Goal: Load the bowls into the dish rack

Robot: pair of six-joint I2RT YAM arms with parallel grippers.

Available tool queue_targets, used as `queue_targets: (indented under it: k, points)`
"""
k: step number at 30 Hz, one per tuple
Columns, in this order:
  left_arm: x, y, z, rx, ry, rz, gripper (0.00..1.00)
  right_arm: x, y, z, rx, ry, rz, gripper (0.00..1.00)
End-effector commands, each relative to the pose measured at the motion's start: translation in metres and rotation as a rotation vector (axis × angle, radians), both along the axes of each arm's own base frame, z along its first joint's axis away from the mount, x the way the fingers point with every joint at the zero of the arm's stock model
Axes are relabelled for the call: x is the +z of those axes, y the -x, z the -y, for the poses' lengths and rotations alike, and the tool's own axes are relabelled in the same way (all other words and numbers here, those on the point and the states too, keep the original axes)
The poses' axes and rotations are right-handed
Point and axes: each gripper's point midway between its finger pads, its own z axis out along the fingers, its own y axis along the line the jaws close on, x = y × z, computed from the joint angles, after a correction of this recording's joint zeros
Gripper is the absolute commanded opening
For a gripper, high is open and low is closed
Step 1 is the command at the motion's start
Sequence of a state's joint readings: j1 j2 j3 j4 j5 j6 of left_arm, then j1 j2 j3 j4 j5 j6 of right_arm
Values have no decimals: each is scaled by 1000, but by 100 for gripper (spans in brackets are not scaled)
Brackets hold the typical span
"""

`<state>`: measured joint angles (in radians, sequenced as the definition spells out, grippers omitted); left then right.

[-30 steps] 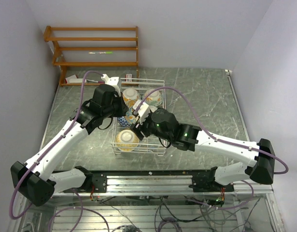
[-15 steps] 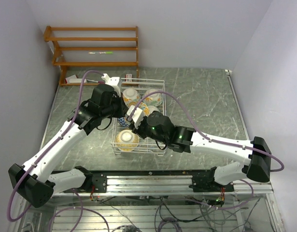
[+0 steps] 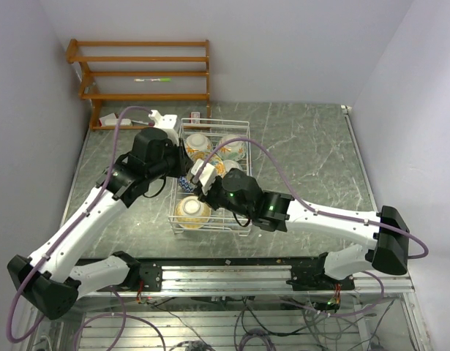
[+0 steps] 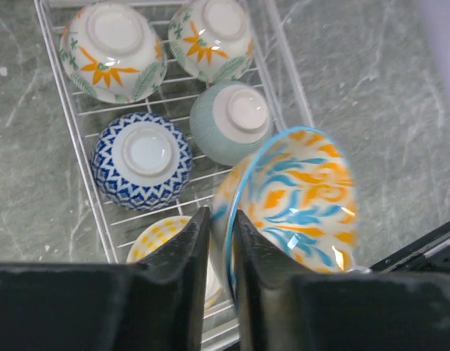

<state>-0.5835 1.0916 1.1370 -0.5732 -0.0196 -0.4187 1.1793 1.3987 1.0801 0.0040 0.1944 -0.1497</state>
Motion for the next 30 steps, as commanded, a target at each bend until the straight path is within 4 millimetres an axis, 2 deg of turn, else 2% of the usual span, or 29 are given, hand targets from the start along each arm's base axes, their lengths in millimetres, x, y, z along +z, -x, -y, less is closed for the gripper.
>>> queue_targets:
  k: [1,3,7,8,9,13,16,21,23,25,27,28,30]
  points:
    - [52,11,2,-9,143,122,37,23,-17,15,-108,-122,-1,0]
    - [59,13,0,-8,162,155,49,30,-12,17,-92,-155,-18,0]
    - [72,17,2,-27,199,195,59,35,-5,20,-63,-198,-49,0]
    - [73,18,3,-36,205,192,60,41,-2,20,-51,-218,-53,0]
    - [74,19,5,-42,210,192,60,32,0,23,-52,-214,-67,0]
    - [72,15,0,-6,209,194,55,22,-3,29,-98,-206,-89,0]
    - [59,10,-3,26,170,152,51,12,-5,33,-114,-169,-106,0]
    - [35,11,-11,67,129,108,50,1,-16,51,-224,-117,-130,1]
    - [28,11,-18,97,113,105,50,-14,-19,58,-267,-63,-149,31]
    - [23,12,-24,122,94,101,50,-30,-18,60,-283,-11,-181,48]
    - [18,14,-29,142,85,94,49,-49,-17,62,-313,29,-222,57]
    - [16,14,-31,149,81,92,49,-43,-20,58,-329,11,-233,57]
    - [13,17,-35,161,77,93,49,-48,-25,59,-396,1,-269,58]
